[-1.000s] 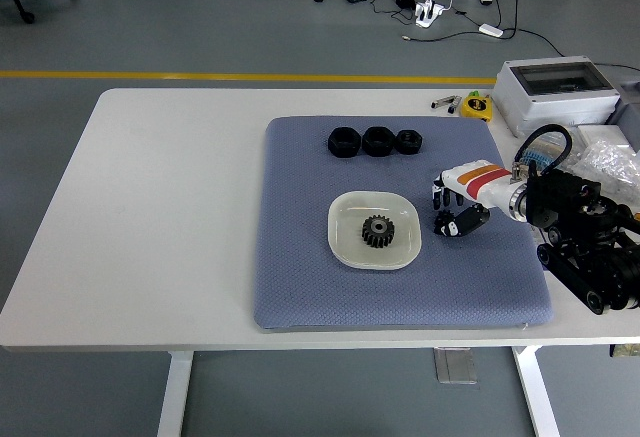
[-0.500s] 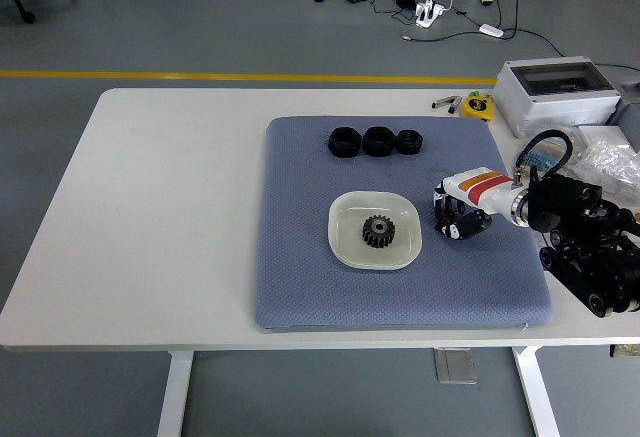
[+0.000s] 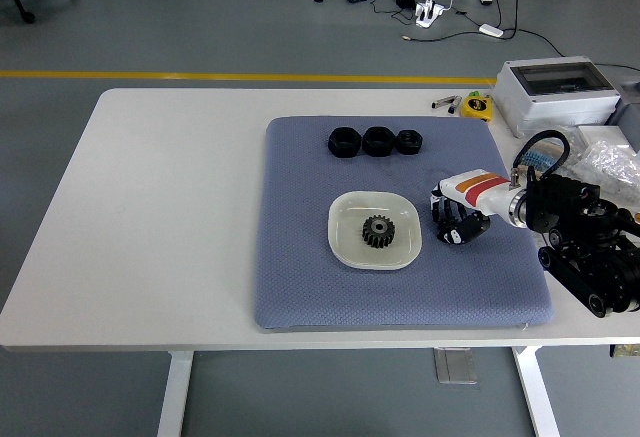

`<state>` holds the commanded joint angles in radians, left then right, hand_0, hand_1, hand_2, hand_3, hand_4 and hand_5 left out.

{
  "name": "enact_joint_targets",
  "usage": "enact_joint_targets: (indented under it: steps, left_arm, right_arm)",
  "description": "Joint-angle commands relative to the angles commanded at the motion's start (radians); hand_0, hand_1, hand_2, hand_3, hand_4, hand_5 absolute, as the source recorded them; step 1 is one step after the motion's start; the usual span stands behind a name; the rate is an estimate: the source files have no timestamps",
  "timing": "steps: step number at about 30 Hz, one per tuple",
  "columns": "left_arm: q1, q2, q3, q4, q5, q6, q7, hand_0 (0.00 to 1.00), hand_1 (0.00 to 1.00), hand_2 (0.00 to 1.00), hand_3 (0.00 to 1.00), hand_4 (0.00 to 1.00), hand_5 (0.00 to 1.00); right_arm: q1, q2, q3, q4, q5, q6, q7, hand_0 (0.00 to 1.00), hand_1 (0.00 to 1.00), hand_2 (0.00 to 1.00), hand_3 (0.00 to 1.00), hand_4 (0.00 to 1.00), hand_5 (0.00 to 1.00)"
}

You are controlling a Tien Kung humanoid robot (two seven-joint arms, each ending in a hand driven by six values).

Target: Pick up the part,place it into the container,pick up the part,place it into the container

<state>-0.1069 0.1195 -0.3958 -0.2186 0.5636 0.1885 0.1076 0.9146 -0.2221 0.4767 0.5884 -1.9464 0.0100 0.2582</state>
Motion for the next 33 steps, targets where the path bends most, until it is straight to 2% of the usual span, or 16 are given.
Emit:
enact_joint_targets:
  steps: [33]
  left_arm:
    - [-0.002, 0.004, 0.0, 0.0, 0.003, 0.0, 0.0, 0.741, 0.76, 0.787, 0.696, 0.735, 0.688]
  right_arm:
    - [0.022, -0.023, 0.075, 0.081, -0.033, -0.017, 0.011, 0.17, 0.251, 0.334, 0.407, 0.826, 0.152]
